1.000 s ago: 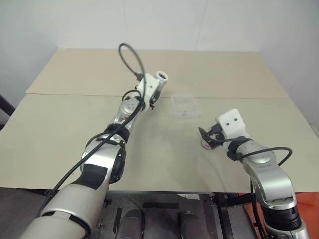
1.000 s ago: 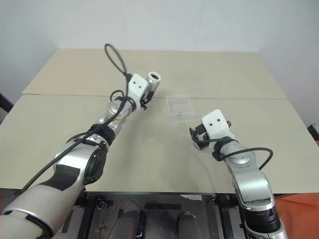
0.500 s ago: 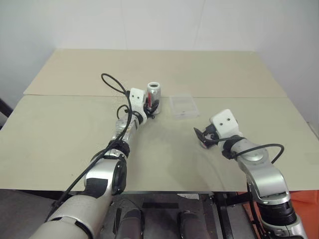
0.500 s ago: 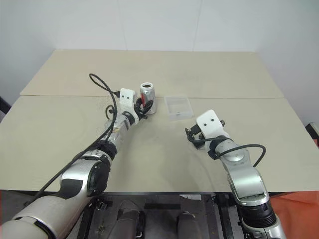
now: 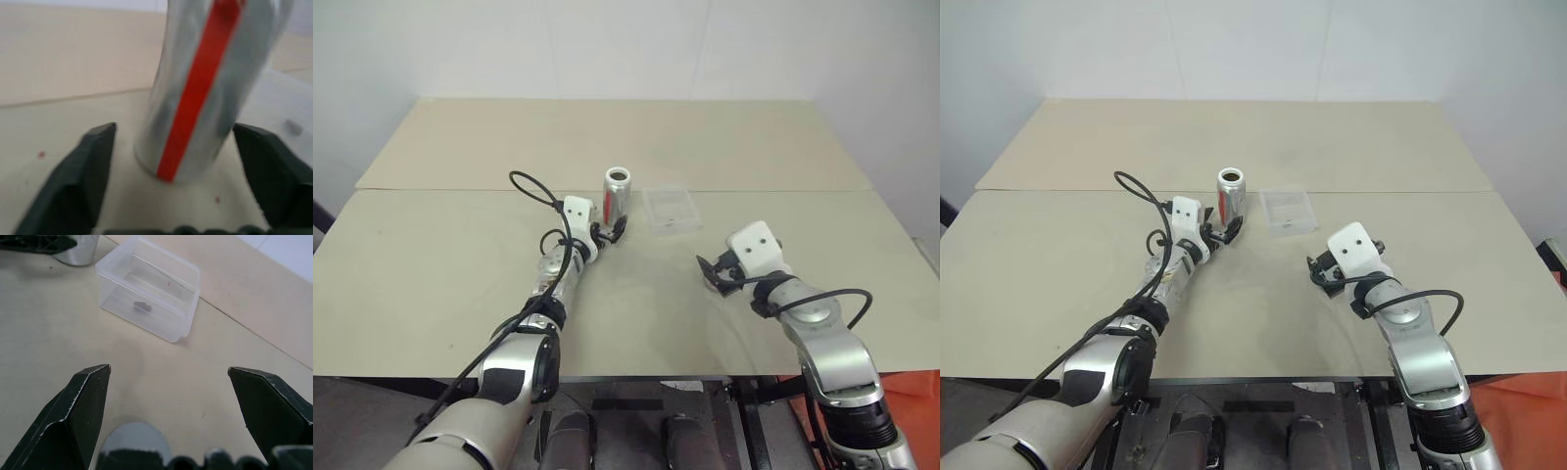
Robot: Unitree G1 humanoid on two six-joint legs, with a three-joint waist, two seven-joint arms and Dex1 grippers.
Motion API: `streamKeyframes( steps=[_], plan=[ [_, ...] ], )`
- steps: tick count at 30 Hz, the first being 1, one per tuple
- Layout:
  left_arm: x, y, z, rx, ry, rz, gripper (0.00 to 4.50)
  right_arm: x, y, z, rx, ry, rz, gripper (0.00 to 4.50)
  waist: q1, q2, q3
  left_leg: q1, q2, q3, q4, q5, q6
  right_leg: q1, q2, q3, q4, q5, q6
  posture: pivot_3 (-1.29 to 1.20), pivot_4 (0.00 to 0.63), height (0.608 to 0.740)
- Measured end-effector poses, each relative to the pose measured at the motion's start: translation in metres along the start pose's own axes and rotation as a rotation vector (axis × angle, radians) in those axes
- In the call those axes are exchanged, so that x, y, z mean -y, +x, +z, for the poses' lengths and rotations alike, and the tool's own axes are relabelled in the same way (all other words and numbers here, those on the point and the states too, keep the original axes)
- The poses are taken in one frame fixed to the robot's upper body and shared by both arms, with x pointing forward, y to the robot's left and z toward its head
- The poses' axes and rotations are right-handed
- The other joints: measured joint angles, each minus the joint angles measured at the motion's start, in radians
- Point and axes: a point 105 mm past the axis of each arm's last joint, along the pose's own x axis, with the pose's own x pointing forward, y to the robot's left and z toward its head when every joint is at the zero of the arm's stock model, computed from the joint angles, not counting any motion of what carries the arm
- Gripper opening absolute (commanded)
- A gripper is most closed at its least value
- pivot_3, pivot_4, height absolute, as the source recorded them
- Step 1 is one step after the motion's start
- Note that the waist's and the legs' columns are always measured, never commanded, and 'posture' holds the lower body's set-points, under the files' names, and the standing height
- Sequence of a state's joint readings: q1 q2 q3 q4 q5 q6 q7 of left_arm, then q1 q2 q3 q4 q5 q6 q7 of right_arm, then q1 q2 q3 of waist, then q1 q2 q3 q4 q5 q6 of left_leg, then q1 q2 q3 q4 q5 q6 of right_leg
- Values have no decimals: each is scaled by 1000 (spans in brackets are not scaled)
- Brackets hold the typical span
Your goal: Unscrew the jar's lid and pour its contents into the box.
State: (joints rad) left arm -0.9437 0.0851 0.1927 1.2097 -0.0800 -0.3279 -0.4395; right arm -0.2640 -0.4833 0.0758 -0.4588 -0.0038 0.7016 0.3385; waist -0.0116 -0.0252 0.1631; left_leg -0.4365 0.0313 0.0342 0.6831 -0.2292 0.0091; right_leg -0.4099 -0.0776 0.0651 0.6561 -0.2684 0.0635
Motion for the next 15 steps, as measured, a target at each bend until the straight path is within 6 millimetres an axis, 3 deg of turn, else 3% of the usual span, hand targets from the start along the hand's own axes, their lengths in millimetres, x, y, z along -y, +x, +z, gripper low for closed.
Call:
streamKeyframes(
  steps=[8,12,15],
  plan=[
    [-7,-14,1,56,18,-14,4463,-5,4,-2,-4,-16,22,4500,-2,0,0,0,0,0,0,0,0,0,0,0,0,0,0,0,150,740],
    [-14,-37,2,111,88,-21,4463,-6,4,-2,-5,-21,36,4500,-5,0,0,1,1,0,0,0,0,0,0,0,0,0,0,0,150,740],
    [-18,-67,8,142,114,-72,4463,-5,4,-2,-9,-34,44,4500,-5,1,0,1,1,-1,0,0,0,0,0,0,1,0,0,0,150,740]
  ],
)
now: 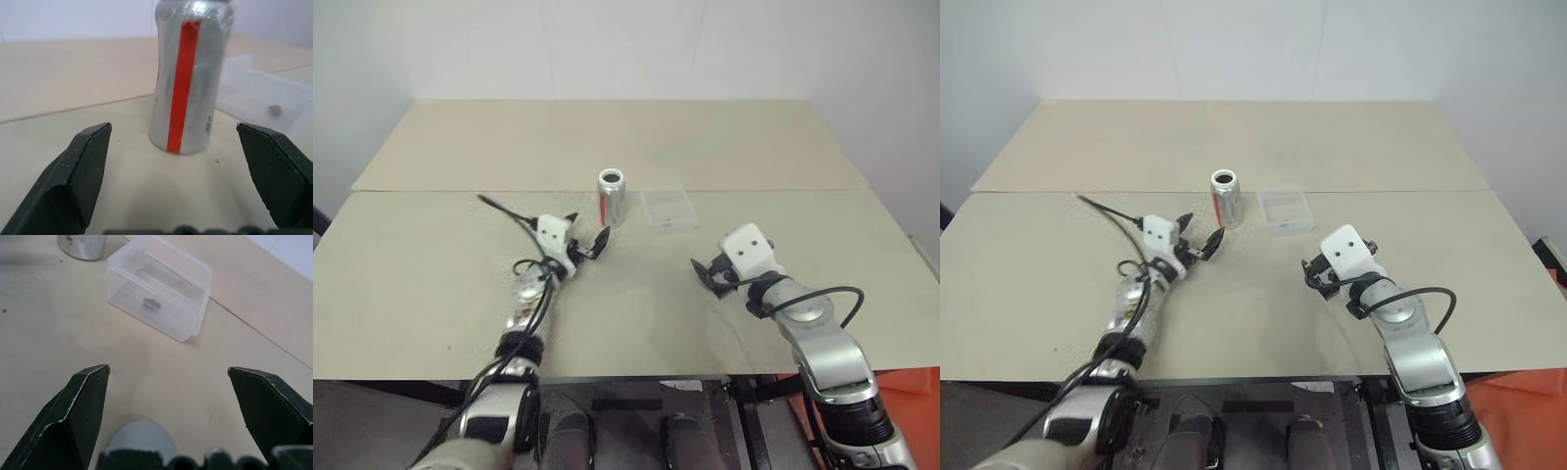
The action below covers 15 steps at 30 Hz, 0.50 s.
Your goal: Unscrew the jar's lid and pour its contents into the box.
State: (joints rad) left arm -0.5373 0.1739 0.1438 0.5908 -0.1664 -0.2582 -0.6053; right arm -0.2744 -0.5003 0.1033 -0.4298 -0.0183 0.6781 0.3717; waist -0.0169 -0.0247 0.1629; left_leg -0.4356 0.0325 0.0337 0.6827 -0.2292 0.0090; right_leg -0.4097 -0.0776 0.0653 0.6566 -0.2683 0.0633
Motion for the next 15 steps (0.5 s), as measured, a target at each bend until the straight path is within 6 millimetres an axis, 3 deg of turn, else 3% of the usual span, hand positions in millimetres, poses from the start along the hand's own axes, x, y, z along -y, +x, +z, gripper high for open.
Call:
streamKeyframes(
  steps=[9,15],
  plan=[
    [1,-56,50,78,-10,-122,4463,3,-6,5,54,-25,51,4500,5,0,0,6,0,-5,0,0,1,7,0,0,-1,0,0,0,150,740],
    [9,-67,55,62,-7,-171,4463,11,-11,10,90,-42,74,4500,6,0,0,8,0,-5,-1,0,1,8,0,0,-2,0,0,0,150,740]
  ],
)
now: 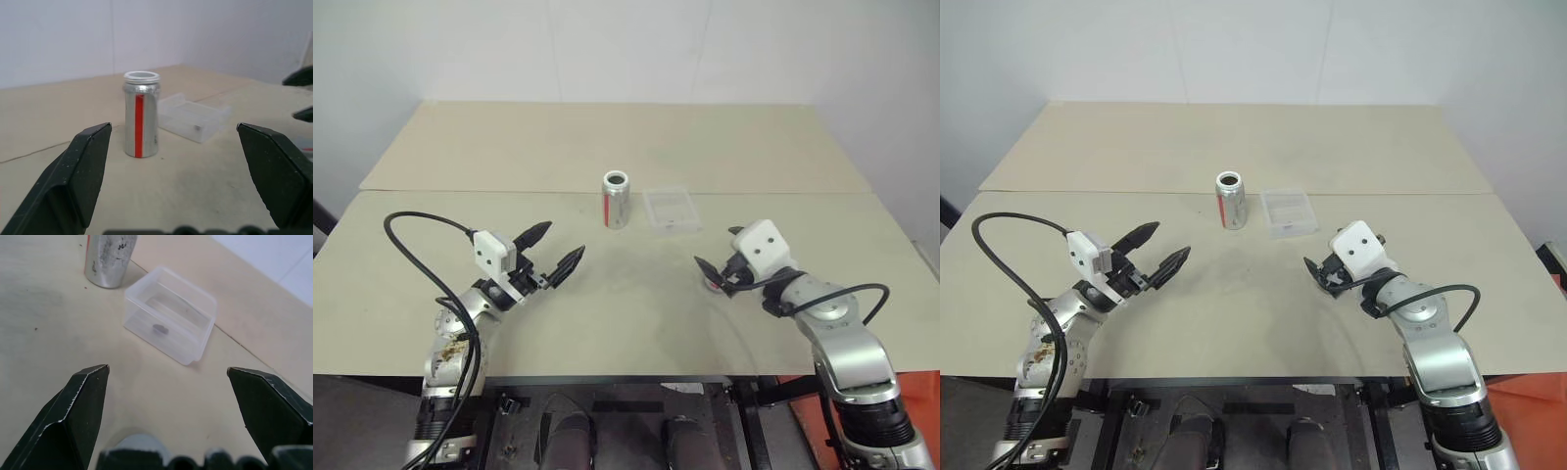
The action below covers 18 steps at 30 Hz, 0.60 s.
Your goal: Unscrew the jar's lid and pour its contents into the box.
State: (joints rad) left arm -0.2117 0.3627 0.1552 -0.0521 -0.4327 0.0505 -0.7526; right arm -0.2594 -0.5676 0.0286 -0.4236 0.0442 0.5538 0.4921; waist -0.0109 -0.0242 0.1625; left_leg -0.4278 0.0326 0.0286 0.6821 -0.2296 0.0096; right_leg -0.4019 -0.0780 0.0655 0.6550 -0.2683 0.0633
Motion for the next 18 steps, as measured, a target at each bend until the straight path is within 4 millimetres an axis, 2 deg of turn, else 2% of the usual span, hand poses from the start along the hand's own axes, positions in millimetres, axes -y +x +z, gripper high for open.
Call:
streamKeyframes(
  steps=[6,12,18],
  plan=[
    [4,8,-1,9,-20,13,4463,4,0,-2,0,-23,13,4500,-1,0,0,0,0,0,0,0,0,0,0,0,0,0,0,0,150,740],
    [6,9,-2,-19,40,-3,4463,9,0,-7,-9,-35,2,4500,-2,0,0,0,0,1,-1,0,0,0,0,1,0,0,0,0,150,740],
    [7,11,-12,-49,43,-6,4463,9,-1,-7,-10,-39,-3,4500,-1,0,0,1,0,1,-1,0,0,0,0,1,-7,0,0,0,150,740]
  ],
)
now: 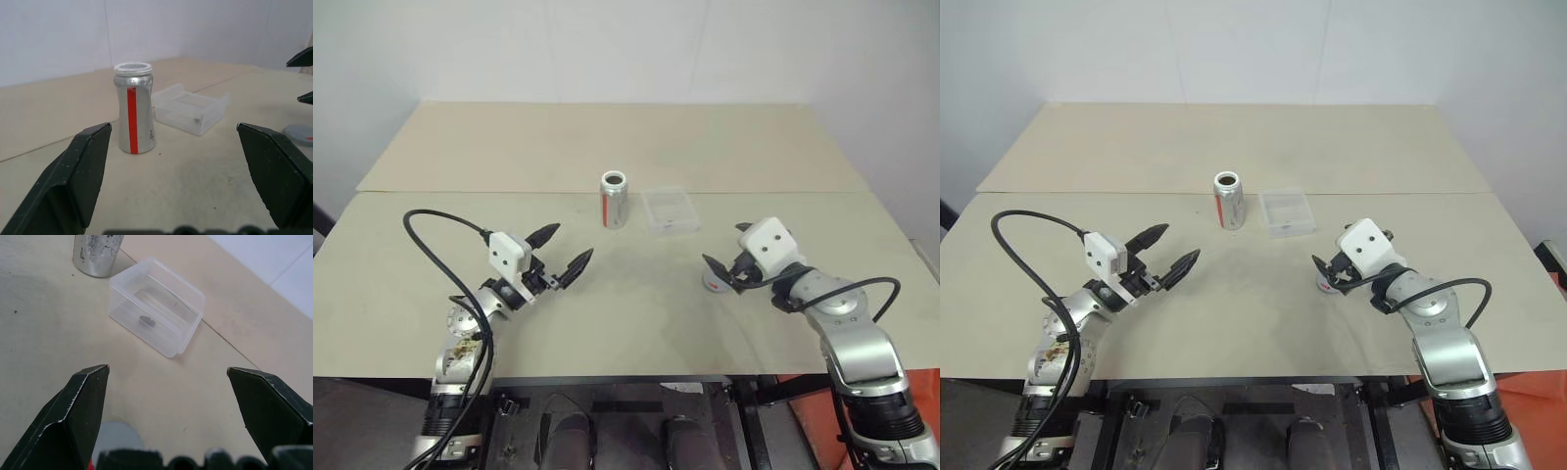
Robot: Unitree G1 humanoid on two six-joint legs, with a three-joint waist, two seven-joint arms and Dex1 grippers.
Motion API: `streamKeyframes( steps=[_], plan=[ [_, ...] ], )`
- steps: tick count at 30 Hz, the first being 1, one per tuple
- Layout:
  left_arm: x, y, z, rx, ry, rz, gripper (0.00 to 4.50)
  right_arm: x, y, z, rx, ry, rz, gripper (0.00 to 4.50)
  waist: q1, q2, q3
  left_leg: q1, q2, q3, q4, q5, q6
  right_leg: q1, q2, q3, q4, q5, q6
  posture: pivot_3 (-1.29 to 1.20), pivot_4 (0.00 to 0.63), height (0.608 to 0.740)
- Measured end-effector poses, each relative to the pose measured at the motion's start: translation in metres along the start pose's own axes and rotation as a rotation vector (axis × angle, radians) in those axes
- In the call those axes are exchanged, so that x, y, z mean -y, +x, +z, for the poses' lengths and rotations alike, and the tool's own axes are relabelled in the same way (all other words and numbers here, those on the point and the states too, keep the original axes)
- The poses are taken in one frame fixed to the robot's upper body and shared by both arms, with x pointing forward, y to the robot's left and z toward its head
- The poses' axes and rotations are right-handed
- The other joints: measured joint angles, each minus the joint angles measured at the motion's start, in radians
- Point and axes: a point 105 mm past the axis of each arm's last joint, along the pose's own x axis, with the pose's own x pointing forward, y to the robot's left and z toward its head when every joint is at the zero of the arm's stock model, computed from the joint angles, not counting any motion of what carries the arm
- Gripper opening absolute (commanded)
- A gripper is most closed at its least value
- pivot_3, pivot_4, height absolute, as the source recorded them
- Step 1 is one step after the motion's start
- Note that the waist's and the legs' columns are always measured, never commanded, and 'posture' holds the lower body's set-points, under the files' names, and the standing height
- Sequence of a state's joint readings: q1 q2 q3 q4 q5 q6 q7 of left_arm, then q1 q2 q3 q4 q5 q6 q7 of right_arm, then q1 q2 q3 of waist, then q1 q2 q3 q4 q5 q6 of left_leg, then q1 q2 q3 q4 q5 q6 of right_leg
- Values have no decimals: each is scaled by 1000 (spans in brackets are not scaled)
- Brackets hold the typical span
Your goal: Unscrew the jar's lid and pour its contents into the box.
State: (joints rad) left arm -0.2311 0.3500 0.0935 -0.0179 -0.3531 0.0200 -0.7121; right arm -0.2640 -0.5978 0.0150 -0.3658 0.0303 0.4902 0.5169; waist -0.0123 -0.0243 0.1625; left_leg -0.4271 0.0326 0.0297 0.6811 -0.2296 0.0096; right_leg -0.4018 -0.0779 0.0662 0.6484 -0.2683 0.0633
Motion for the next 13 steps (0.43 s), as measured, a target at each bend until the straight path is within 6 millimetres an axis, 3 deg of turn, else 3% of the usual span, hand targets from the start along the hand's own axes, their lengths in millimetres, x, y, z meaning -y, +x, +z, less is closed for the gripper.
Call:
streamKeyframes(
  steps=[5,13],
  plan=[
    [5,4,-4,-13,4,-16,4463,4,-3,3,10,-11,-23,4500,0,0,0,0,0,0,0,0,0,0,0,0,0,0,0,0,150,740],
    [-7,6,-5,-15,58,34,4463,9,-1,4,11,-11,-44,4500,-1,0,0,1,0,0,-1,0,0,0,0,1,0,0,0,0,150,740]
  ],
)
